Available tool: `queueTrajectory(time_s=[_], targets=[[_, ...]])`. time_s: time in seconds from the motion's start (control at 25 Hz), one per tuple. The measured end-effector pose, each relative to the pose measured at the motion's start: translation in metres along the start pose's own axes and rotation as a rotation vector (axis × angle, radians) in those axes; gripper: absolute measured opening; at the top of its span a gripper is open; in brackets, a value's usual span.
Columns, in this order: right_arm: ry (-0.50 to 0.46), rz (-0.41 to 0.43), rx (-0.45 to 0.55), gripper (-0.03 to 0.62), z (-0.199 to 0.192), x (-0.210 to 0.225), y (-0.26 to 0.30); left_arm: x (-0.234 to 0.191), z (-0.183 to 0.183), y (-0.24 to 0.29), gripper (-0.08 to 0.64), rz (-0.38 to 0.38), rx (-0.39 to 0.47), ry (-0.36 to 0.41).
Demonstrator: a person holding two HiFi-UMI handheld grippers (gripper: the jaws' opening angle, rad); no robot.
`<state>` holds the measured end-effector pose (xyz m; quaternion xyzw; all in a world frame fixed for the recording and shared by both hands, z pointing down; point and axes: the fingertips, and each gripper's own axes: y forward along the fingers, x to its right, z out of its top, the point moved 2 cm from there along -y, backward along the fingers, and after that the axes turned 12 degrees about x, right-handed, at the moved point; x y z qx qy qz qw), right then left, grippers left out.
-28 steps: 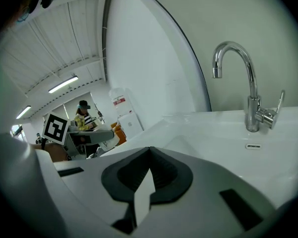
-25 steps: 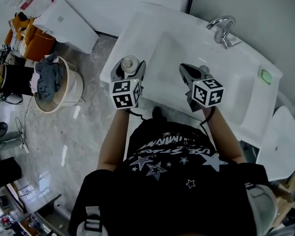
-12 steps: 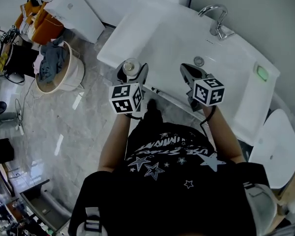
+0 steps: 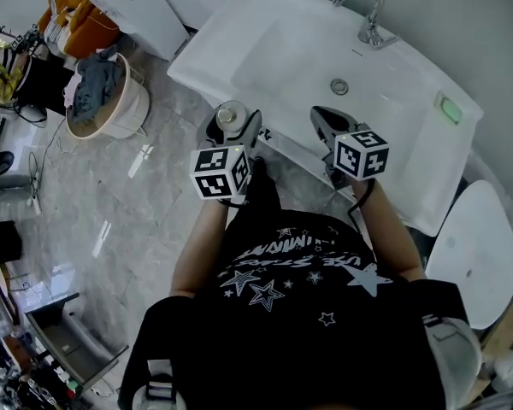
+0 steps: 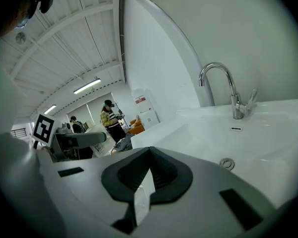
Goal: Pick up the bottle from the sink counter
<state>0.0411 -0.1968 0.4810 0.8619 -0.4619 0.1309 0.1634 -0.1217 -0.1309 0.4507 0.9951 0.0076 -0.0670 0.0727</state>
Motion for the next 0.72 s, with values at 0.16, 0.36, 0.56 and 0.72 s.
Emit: queueTrajectory(time_s=[0.16, 0.36, 0.56, 0.72], targets=[[-0.01, 0.012, -0.007, 0.006, -0.006, 0.001, -0.021, 0.017, -0.007, -0.012, 0.342, 0.011, -0.003, 0.002], [-0.014, 0.019, -0.017, 0.006, -0.006, -0.004, -0.047, 0.033, -0.008, -0.033, 0.342, 0.026, -0.006, -0.008], [-0.022, 0.035, -0.029, 0.006, -0.018, -0.009, -0.063, 0.041, -0.013, -0.051, 0.342, 0.047, 0.006, -0.012], [-0.029, 0.042, -0.032, 0.006, -0.015, -0.02, -0.075, 0.047, -0.007, -0.067, 0.342, 0.054, 0.011, -0.01]])
